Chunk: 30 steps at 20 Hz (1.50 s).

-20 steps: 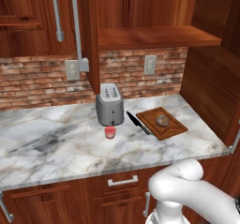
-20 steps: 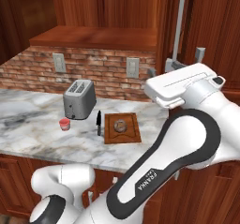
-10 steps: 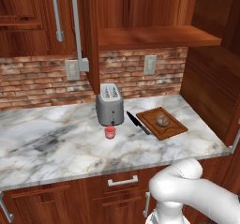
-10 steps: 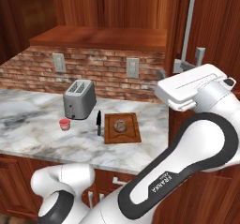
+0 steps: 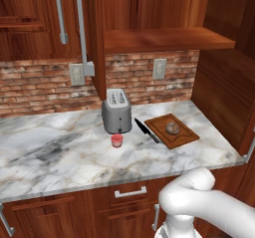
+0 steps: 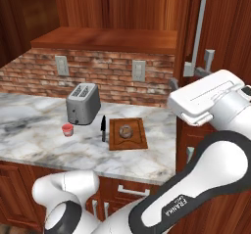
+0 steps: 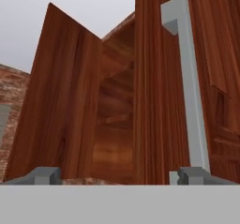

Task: Pick the bread, place it on the cutting board, pick the jam, place it on the counter, and close the cabinet.

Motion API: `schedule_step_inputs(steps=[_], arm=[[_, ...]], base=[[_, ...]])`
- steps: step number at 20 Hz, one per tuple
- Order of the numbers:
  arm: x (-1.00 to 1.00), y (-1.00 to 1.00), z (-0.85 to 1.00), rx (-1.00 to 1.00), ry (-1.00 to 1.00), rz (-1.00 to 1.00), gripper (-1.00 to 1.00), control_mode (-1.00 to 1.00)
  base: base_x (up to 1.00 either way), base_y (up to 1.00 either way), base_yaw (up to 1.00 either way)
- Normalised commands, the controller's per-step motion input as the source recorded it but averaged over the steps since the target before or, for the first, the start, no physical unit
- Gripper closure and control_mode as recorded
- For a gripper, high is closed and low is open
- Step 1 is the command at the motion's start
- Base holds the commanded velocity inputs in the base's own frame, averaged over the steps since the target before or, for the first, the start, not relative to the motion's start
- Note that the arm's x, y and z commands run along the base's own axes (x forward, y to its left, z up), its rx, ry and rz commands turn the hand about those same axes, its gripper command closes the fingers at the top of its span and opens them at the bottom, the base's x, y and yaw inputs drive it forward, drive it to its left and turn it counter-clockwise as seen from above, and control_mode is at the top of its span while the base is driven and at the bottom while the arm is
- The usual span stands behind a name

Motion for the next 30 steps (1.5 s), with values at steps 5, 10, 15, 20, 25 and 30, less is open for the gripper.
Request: schedule_step_inputs(steps=[5, 10, 15, 20, 25, 30], arm=[[-0.32, 0.00, 0.00, 0.00, -0.01, 0.01, -1.00, -1.00], [0.00, 0.00, 0.00, 0.00, 0.00, 0.07, -1.00, -1.00], [0.13, 0.00, 0.00, 0.00, 0.00, 0.11, -1.00, -1.00], [0.23, 0.00, 0.00, 0.00, 0.00, 0.09, -1.00, -1.00], [0.29, 0.00, 0.00, 0.00, 0.00, 0.07, -1.00, -1.00], [0.20, -0.08, 0.00, 0.00, 0.00, 0.07, -1.00, -1.00]], base=[[0.00, 0.00, 0.00], [0.00, 0.00, 0.00], [0.00, 0.00, 0.00], [0.00, 0.00, 0.00], [0.00, 0.00, 0.00], [0.00, 0.00, 0.00]])
